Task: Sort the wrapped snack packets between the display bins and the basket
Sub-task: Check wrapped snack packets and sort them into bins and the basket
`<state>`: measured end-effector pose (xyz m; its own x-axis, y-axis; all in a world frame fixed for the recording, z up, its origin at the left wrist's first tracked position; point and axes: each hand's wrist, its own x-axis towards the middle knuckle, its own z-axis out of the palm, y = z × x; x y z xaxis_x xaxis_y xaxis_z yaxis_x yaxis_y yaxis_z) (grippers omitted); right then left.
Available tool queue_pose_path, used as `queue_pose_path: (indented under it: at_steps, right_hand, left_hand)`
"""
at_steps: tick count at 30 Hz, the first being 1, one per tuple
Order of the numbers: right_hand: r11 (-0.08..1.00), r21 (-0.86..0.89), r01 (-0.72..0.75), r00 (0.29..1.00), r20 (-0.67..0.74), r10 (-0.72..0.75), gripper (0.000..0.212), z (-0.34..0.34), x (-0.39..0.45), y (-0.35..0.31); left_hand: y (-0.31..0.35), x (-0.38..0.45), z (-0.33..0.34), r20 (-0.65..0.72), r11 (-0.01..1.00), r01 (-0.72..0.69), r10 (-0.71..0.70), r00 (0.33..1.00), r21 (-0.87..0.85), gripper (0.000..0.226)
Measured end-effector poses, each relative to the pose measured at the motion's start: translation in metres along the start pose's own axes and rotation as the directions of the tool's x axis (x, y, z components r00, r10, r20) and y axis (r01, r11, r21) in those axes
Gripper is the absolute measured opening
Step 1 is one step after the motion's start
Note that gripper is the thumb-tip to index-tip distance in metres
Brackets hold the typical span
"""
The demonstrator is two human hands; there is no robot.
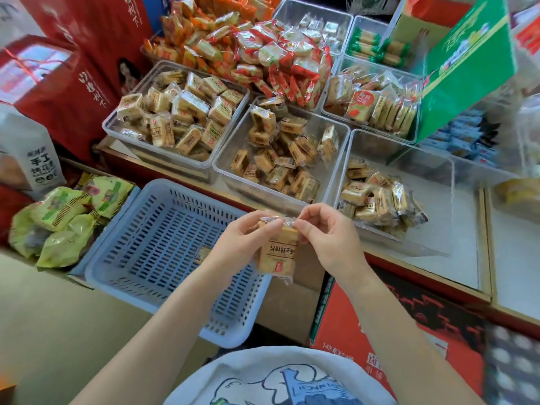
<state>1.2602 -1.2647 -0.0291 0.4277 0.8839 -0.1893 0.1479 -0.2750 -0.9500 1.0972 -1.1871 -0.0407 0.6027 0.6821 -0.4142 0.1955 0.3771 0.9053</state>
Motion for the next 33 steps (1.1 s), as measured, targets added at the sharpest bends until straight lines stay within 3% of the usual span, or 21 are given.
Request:
queue_pose_path:
  at_steps: [5, 9, 15, 19, 24, 27, 29, 33]
  right_hand:
    - [0.999, -0.042, 0.011, 1.000, -0.018, -0.012, 0.012, 0.001, -0.005, -0.004]
    - [0.997, -0.078, -0.008, 1.000, -0.031, 0.005, 0.013, 0.001, -0.008, -0.003]
    - [0.984, -0.032, -0.175, 0.983, -0.055, 0.173, 0.005, 0.002, -0.010, 0.000]
    - [0.964, 0.026, -0.266, 0.964, -0.021, 0.267, 0.014, 0.009, -0.011, -0.003]
    - [0.948, 0.224, -0.227, 0.973, 0.020, 0.229, 0.011, 0.005, -0.015, -0.003]
    - [0.847, 0.453, -0.278, 0.960, 0.102, 0.260, 0.016, -0.005, -0.015, -0.008]
    - [0.860, 0.410, -0.304, 0.953, 0.120, 0.279, 0.020, -0.011, -0.014, -0.008]
    - [0.935, 0.149, -0.321, 0.947, 0.043, 0.318, 0.022, -0.011, -0.015, -0.011]
  left_hand:
    - [-0.001, -0.001, 0.001, -0.057, 1.000, -0.001, 0.002, 0.998, 0.023, 0.016]
    - [-0.005, 0.000, 0.002, -0.072, 0.999, -0.002, 0.004, 0.997, 0.036, 0.021]
    - [-0.010, 0.001, 0.006, -0.095, 1.000, -0.025, 0.026, 0.995, 0.009, 0.026]
    - [-0.011, 0.002, 0.008, -0.137, 0.995, -0.095, 0.089, 0.987, -0.041, 0.023]
    - [-0.007, 0.002, 0.005, -0.142, 0.994, -0.101, 0.093, 0.985, -0.046, 0.037]
    - [-0.007, 0.003, -0.003, -0.130, 0.992, -0.130, 0.129, 0.983, 0.002, 0.029]
    - [-0.008, 0.004, -0.008, -0.101, 0.982, -0.189, 0.190, 0.976, 0.028, 0.023]
    - [-0.010, 0.007, -0.007, -0.045, 0.980, -0.198, 0.199, 0.979, 0.030, 0.069]
